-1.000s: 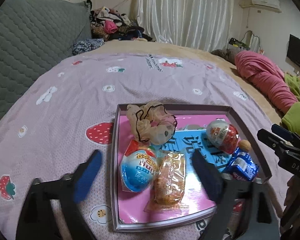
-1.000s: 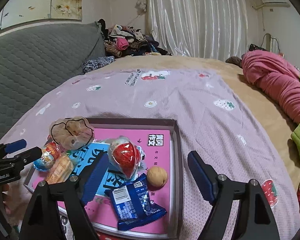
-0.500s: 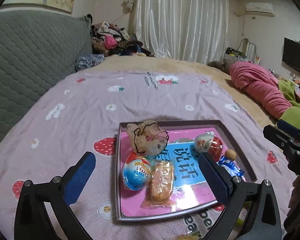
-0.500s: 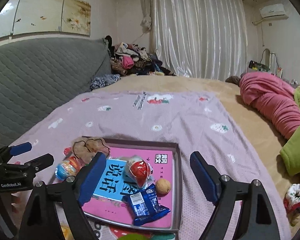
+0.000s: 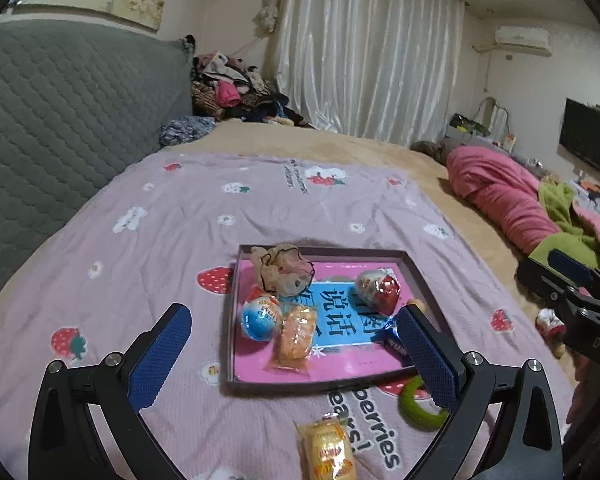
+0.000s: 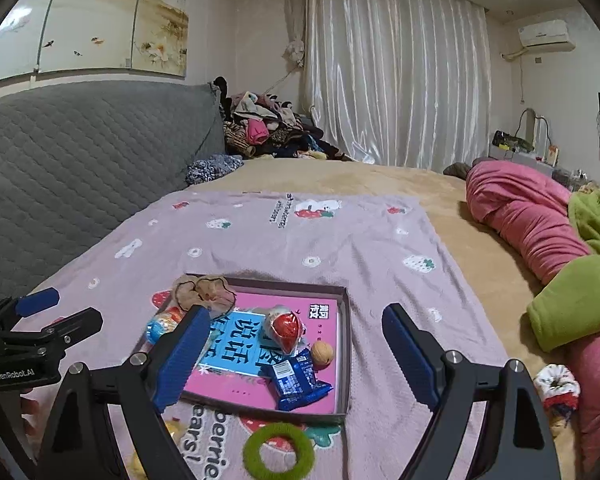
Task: Organize objects
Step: 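Withdraw both open grippers up and back from the pink box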
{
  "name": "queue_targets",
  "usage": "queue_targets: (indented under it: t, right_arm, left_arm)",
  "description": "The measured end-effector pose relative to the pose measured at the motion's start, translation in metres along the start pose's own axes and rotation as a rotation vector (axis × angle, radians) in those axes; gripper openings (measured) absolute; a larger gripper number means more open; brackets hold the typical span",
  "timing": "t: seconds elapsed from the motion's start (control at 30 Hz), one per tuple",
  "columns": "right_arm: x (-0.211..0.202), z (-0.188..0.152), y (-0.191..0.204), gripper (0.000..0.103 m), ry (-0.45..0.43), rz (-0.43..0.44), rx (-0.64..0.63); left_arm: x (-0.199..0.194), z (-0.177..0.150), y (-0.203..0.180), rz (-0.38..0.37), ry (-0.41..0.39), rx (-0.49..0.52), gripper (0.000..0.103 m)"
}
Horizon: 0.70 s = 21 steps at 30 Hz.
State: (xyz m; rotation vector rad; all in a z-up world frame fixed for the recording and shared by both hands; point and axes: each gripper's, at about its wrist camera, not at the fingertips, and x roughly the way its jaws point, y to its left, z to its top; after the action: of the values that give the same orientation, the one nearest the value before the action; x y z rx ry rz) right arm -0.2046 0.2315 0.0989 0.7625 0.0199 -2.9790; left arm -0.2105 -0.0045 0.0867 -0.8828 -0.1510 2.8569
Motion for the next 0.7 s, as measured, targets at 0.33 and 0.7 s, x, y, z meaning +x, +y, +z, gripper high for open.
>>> queue_targets:
  t: [0.33, 0.7]
  right_arm:
    - [-0.058, 0.007, 0.019, 0.09, 0.004, -0.003, -0.037]
    - [-0.124, 0.01, 0.028, 0.09, -0.033, -0.001, -0.053]
  left_arm:
    - [-0.045, -0.005, -0.006, -0.002, 0.045, -0.006, 0.103]
    - [-0.111, -0.013, -0.022, -0.002, 0.04, 0.021, 0.103]
